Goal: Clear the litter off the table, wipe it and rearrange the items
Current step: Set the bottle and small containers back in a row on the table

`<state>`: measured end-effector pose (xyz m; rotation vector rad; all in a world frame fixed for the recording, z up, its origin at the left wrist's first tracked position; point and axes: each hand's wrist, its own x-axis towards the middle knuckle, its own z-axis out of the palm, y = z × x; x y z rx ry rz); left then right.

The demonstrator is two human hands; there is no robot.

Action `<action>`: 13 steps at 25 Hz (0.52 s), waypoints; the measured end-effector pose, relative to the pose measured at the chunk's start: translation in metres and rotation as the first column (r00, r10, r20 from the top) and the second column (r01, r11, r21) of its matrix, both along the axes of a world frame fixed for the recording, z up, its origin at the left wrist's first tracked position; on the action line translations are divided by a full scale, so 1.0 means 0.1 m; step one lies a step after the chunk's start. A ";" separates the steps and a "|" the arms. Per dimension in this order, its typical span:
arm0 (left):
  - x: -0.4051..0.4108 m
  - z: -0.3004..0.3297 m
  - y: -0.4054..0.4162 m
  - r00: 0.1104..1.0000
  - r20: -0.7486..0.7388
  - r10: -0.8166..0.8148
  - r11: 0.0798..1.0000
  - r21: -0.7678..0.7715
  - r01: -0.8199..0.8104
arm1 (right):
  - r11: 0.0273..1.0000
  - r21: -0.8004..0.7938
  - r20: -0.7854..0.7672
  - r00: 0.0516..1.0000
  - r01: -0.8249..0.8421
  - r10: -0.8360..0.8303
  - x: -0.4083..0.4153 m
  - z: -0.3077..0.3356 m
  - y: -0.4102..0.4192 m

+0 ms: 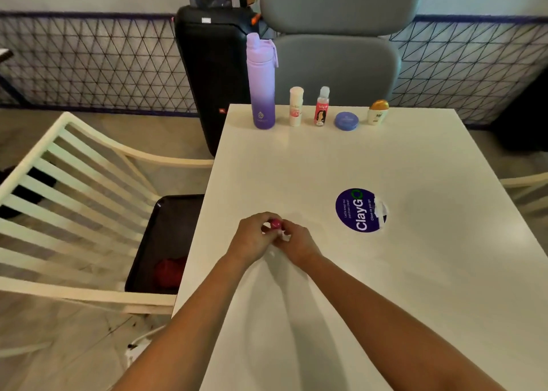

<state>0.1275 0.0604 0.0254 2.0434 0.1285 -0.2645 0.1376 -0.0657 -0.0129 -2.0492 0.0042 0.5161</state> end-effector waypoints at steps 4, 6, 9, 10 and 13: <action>0.23 0.20 -0.18 0.999 0.020 0.028 0.992 -0.121 -0.025 | 0.992 0.102 0.105 0.991 0.078 -0.089 0.02 0.18 -0.29; 0.39 0.31 -0.33 0.999 0.030 -0.011 0.987 -0.162 0.016 | 0.988 0.123 0.161 0.981 0.090 -0.109 0.09 0.28 -0.51; 0.61 0.41 -0.67 0.995 0.033 -0.096 0.972 -0.213 0.101 | 0.983 0.121 0.188 0.969 0.138 -0.159 0.24 0.41 -0.89; 0.68 0.43 -0.82 0.993 0.029 -0.119 0.966 -0.229 0.122 | 0.977 0.136 0.170 0.968 0.163 -0.185 0.30 0.45 -1.03; 0.89 0.45 -1.26 0.984 0.027 -0.175 0.953 -0.247 0.176 | 0.962 0.151 0.107 0.964 0.228 -0.245 0.47 0.50 -1.49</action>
